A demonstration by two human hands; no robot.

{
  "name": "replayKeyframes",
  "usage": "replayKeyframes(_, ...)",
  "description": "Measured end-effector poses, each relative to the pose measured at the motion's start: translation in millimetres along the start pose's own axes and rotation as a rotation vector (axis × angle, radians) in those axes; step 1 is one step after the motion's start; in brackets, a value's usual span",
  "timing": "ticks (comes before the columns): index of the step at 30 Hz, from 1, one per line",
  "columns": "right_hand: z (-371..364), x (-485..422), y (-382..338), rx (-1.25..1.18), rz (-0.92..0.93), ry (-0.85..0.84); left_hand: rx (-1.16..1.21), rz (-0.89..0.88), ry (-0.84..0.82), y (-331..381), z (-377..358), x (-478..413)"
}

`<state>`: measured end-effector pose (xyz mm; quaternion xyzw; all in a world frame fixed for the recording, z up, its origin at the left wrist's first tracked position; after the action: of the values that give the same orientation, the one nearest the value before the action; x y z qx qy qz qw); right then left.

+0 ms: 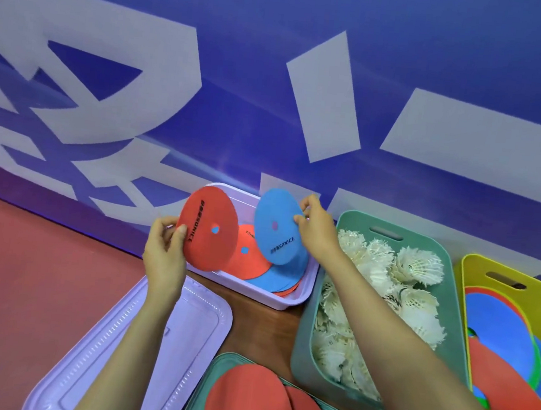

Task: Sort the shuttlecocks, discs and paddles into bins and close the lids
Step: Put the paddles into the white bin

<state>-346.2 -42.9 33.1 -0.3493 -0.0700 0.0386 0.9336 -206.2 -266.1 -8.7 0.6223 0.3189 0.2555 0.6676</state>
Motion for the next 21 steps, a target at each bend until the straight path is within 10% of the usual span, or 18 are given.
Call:
replayKeyframes(15,-14,14,24,0.343,0.156,-0.232,-0.273,0.192,-0.192,-41,-69,-43)
replayKeyframes(21,-6,39,16,0.368,0.244,-0.197,-0.645,-0.166,-0.326,-28,-81,-17)
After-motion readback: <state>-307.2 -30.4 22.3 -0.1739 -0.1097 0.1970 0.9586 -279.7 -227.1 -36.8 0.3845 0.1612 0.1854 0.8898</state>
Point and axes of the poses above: each hand's wrist, its own x-axis away from the middle knuckle, its own z-axis out of the back of the hand, y = z × x, the point moved 4 cm from there along -x, towards the middle knuckle, and after that the axes turned 4 degrees about -z, right-handed, at the moved point
